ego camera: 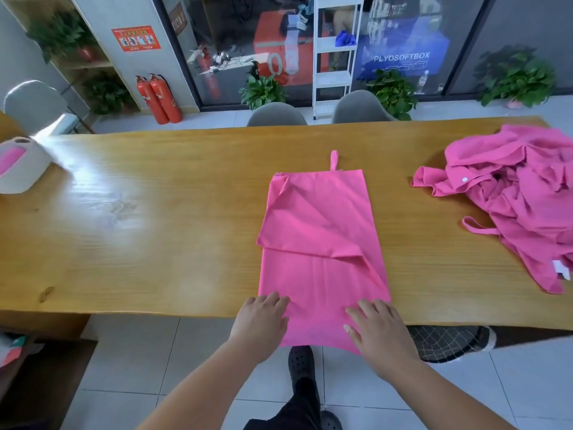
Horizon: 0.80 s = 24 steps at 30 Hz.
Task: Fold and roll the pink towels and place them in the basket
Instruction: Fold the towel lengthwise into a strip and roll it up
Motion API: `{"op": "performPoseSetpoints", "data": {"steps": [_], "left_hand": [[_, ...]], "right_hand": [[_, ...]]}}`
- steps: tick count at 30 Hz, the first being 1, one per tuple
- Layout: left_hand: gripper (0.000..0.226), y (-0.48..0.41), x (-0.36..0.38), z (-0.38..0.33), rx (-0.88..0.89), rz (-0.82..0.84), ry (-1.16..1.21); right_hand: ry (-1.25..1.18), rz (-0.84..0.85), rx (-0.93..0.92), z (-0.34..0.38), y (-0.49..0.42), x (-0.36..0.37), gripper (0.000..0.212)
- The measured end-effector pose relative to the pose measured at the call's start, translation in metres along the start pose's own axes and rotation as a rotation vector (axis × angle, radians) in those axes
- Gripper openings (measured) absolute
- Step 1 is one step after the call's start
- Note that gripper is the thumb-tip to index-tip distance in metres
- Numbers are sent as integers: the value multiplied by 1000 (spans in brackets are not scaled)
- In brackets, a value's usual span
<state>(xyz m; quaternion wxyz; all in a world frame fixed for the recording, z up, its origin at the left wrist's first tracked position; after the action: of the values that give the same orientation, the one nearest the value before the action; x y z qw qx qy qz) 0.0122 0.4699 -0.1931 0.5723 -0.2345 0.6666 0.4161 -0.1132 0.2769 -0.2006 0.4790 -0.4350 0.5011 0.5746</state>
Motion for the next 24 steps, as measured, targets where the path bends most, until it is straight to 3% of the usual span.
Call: {"op": "performPoseSetpoints", "data": {"steps": [3, 9, 15, 20, 24], "left_hand": [[50, -17, -5, 4, 38, -24, 33], [62, -69, -31, 34, -163, -53, 206], [73, -108, -38, 63, -232, -85, 336], [74, -130, -45, 73, -207, -141, 423], [72, -144, -68, 82, -277, -265, 649]], "right_hand": [[5, -28, -1, 2, -24, -16, 44], [-67, 210, -152, 20, -111, -25, 59], [-22, 288, -225, 34, -172, -25, 61], [13, 237, -260, 27, -185, -15, 62], [-88, 118, -254, 2, -201, -36, 66]]}}
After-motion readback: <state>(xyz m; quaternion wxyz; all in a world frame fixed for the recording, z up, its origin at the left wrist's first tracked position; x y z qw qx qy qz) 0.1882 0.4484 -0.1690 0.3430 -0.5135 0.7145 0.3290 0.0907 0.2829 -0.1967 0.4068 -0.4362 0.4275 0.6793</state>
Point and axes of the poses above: each hand's wrist, its own y-axis away from the middle knuckle, its own x-axis out of the palm, z = x × y, the point moved 10 cm from there along -y, towards the middle knuckle, and after that the axes turned 12 degrees about -x, right-handed, at the moved point
